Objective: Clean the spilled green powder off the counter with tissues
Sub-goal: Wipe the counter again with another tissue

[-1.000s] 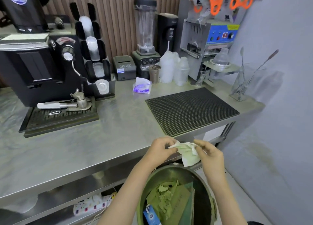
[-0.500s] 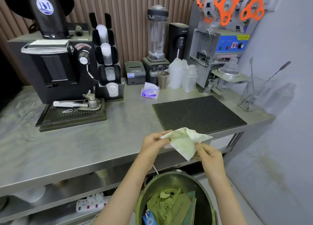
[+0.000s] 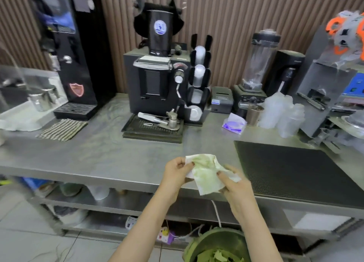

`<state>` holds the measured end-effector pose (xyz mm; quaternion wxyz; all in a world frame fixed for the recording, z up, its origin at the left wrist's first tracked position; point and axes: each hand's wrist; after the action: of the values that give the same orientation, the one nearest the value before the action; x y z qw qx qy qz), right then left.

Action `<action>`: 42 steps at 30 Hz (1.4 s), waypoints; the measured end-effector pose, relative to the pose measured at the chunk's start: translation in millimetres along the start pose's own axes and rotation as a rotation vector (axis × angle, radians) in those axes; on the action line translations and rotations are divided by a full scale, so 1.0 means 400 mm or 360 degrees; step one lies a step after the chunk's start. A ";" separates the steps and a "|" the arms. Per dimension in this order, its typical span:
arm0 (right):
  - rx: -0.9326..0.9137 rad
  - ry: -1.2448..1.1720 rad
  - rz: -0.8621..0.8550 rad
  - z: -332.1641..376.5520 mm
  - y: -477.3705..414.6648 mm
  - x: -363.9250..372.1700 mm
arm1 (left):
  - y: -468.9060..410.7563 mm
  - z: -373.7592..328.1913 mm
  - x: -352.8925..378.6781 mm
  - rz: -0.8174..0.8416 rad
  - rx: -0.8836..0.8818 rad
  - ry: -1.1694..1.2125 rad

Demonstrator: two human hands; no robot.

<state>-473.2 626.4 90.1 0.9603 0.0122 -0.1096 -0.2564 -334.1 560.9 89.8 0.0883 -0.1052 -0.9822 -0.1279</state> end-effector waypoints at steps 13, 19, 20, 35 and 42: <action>0.0204 -0.0018 0.0274 -0.108 -0.014 0.668 | -0.048 -0.171 -0.669 -0.0448 0.0224 -0.0076; 0.0170 0.0011 0.0329 -0.165 -0.050 0.923 | -0.112 -0.255 -0.973 -0.0616 0.0414 -0.0415; 0.0162 0.0005 0.0349 -0.170 -0.058 0.952 | -0.127 -0.263 -1.010 -0.0632 0.0459 -0.0496; 0.0268 0.0076 0.0719 -0.227 -0.302 1.207 | -0.482 -0.250 -1.173 0.0071 -0.0469 0.0972; 0.0419 0.0378 0.0892 -0.295 -0.431 1.335 | -0.614 -0.275 -1.275 0.0184 -0.0385 0.0860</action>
<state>-81.1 208.4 70.4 0.9897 0.1353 -0.0282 0.0373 116.5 205.1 35.0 0.3405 -0.1328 -0.8932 -0.2620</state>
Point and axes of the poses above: each hand's wrist, its own y-axis away from the middle knuckle, its own x-axis out of the palm, z = x × y, and after that the axes turned 5 degrees about -x, right-handed
